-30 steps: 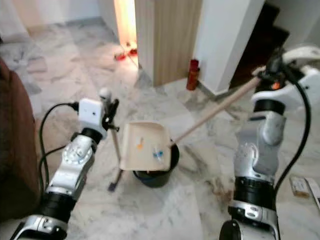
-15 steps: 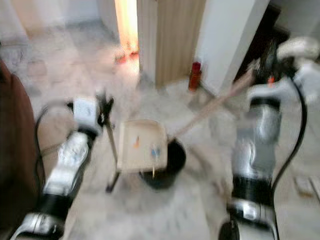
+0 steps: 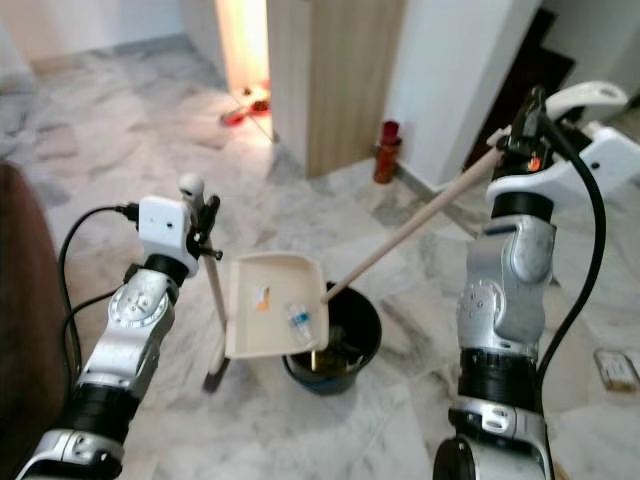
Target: Sweep floor
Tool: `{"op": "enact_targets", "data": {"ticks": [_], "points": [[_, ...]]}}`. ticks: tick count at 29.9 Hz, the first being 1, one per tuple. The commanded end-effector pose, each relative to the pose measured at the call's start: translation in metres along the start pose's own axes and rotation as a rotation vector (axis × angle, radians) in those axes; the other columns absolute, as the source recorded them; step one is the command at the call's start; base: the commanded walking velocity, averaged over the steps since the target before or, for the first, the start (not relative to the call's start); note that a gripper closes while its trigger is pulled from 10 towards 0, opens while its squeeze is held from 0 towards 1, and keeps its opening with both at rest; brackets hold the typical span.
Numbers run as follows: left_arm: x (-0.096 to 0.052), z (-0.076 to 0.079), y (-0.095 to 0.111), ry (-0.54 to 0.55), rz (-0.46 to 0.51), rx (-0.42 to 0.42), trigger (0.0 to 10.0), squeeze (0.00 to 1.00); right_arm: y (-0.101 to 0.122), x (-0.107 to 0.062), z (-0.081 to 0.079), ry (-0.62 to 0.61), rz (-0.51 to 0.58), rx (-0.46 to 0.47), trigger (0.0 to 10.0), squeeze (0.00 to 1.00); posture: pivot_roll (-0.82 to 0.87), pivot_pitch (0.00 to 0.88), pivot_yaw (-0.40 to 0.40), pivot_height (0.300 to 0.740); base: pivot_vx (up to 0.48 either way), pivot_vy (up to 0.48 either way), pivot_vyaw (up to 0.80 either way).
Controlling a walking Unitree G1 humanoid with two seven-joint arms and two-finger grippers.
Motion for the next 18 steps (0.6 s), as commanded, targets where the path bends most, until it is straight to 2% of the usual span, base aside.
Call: {"op": "enact_targets", "data": {"ticks": [1,18], "points": [[0.0056,0.0088,0.0194,-0.032,0.076,-0.017,10.0,0.0,0.0241,0.0065,-0.0035,-0.004,0.088,0.027,10.0,0.0,0.15,0.061,-0.061,0.74,0.315,0.0,-0.62],[0.0043,0.0058,0.0176,-0.028,0.066,-0.008,10.0,0.0,0.0238,0.0053,-0.0053,-0.004,0.088,0.022,10.0,0.0,0.15,0.063,-0.055,0.74,0.0,0.0,0.0]]}}
Point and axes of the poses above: a point about 5 cm out from each wrist's last joint towards the gripper, its own x axis pointing out of the wrist towards the gripper, its own y axis along the axis of the wrist's last joint, z = x × y, the point moved 6 cm from there along x, pointing out of the wrist towards the gripper, and after that the axes turned 14 degrees about -x, right-handed, at the moved point
